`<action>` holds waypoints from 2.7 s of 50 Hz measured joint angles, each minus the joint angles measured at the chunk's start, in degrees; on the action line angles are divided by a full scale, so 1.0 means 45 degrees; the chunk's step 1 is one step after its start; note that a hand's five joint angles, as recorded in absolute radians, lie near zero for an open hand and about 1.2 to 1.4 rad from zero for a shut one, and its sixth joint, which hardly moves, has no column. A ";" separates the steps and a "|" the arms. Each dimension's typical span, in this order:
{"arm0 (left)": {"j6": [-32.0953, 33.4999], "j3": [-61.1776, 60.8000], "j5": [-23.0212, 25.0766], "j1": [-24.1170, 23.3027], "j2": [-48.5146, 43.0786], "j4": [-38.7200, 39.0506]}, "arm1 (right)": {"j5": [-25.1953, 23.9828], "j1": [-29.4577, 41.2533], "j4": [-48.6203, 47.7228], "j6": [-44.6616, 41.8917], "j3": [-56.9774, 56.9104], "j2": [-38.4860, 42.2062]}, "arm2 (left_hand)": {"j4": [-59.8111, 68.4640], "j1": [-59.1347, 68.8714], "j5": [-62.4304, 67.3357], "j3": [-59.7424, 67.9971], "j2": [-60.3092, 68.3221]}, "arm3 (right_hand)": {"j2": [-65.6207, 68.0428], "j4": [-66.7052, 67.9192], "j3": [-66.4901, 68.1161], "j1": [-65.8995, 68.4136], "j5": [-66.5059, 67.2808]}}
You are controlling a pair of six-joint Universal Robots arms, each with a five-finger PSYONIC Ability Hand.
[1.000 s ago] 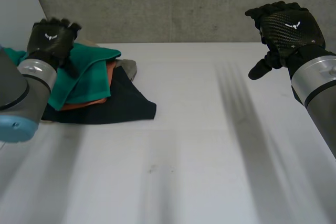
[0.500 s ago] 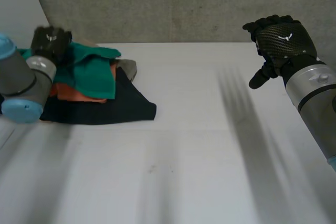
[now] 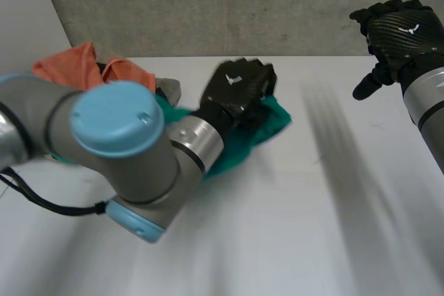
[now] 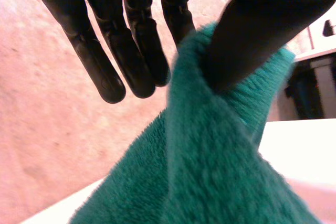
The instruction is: Fold the laundry.
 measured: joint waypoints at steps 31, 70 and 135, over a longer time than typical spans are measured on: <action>0.4842 -0.4167 -0.0058 0.5742 0.2241 -0.0803 | -0.0992 0.3738 0.1868 0.0042 0.0213 0.2930 | -1.0596 -0.9893 -1.0466 -1.0376 -1.0230 | 0.0000 0.0000 0.0000 0.0004 0.0001; 0.5100 -0.6884 -0.0360 1.0081 0.2139 -0.1923 | -0.0825 0.6674 0.0220 0.4975 -0.6675 1.0878 | -0.0510 0.0578 -0.0487 -0.0506 -0.0246 | 0.0921 0.1063 0.1070 0.0745 0.0926; 0.7978 0.4572 -0.1067 0.3499 -0.0134 0.2915 | -0.0764 -0.0184 -0.5238 -0.5899 -0.5205 0.3977 | 0.1844 0.1871 0.1388 0.1821 0.2080 | 1.2238 1.2643 1.2503 1.1088 1.2155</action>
